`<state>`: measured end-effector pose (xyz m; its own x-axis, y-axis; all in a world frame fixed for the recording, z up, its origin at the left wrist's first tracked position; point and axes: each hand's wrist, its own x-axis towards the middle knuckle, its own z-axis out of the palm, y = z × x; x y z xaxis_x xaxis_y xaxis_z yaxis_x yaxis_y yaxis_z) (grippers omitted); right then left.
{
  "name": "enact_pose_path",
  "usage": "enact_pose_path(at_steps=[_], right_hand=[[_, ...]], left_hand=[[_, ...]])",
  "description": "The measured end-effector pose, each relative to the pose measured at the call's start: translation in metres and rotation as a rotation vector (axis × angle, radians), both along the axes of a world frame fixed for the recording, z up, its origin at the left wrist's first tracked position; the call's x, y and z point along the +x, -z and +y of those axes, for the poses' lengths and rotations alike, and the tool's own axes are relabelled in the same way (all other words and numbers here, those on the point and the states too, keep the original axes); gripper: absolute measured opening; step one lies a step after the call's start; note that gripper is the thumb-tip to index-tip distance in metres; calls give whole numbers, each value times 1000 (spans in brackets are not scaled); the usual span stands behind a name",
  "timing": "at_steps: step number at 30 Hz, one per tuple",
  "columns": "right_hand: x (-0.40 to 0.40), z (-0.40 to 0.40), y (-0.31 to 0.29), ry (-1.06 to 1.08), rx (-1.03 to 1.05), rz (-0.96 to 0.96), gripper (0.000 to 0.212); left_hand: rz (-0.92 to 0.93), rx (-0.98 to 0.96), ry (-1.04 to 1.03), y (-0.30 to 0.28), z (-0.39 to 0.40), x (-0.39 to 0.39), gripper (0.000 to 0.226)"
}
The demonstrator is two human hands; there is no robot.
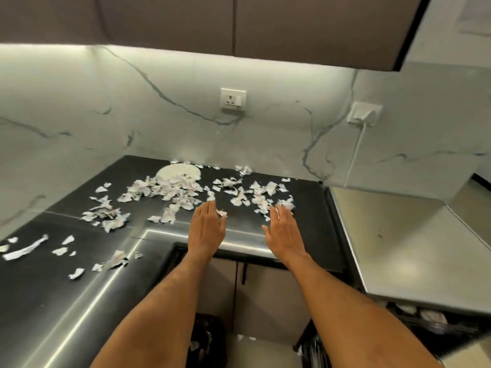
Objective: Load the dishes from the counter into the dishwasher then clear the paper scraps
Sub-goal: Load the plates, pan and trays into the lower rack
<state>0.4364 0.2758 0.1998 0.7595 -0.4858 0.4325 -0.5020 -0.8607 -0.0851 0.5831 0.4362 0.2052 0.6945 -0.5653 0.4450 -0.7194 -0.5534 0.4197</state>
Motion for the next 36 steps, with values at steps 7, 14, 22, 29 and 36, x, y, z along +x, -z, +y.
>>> enact_pose_path(at_steps=[7, 14, 22, 29, 36], right_hand=[[119, 26, -30, -176, 9, -56, 62], [238, 12, -33, -286, -10, -63, 66], [372, -41, -33, -413, -20, -5, 65], [450, -83, -28, -413, 60, 8, 59], [519, -99, -9, -376, 99, 5, 57]], left_hand=[[14, -57, -167, -18, 47, 92, 54], [-27, -26, -283, -22, 48, 186, 50], [-43, -16, -411, -18, 5, 295, 52], [-11, 64, -453, -10, -26, 364, 57], [36, 57, -443, 10, -39, 437, 56]])
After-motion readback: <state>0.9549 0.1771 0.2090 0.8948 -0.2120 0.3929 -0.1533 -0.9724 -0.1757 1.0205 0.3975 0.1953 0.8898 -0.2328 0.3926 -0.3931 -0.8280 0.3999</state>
